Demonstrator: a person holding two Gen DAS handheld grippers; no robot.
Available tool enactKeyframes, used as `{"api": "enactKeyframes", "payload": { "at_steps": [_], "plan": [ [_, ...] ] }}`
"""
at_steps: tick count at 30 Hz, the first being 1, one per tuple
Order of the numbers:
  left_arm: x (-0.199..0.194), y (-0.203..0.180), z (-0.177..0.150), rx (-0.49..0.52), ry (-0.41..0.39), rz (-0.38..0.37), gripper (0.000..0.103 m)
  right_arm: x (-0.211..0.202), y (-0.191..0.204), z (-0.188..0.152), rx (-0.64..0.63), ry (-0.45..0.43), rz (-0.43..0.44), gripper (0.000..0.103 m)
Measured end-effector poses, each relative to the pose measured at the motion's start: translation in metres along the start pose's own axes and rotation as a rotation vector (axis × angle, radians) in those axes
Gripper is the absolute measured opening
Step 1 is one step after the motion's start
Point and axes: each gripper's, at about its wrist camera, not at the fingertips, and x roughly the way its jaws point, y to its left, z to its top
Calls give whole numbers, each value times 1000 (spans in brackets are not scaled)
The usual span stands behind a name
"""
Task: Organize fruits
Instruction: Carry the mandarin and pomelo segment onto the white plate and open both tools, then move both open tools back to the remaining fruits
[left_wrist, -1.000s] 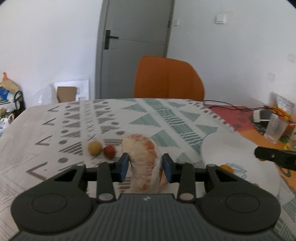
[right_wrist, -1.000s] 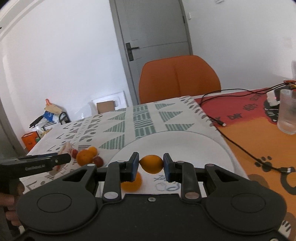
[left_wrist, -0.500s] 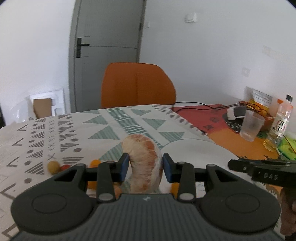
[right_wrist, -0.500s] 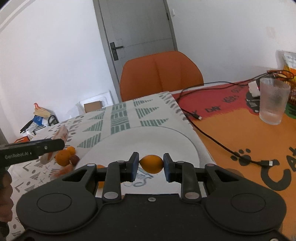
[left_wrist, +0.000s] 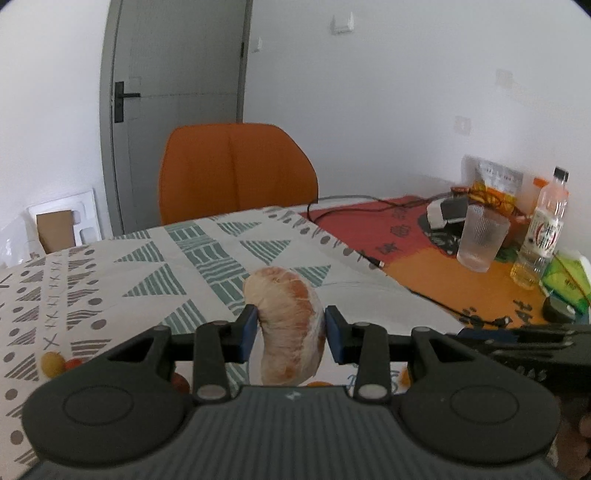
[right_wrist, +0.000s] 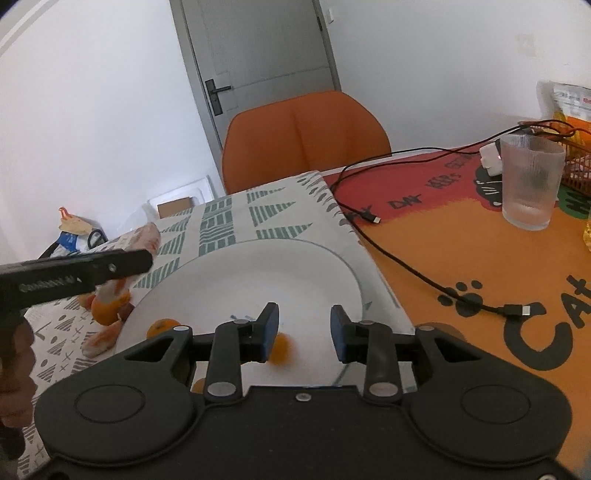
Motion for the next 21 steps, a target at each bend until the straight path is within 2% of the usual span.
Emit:
{"api": "enactKeyframes", "payload": {
  "at_steps": [10, 13, 19, 21],
  "plan": [
    [18, -6, 3, 22, 24, -27, 39, 1, -6, 3, 16, -7, -4, 33],
    [15, -4, 2, 30, -4, 17, 43, 2, -4, 3, 17, -5, -2, 33],
    [9, 13, -3, -26, 39, 33, 46, 4, 3, 1, 7, 2, 16, 33],
    [5, 17, -4, -36, 37, 43, 50, 4, 6, 1, 3, 3, 20, 33]
  ]
}}
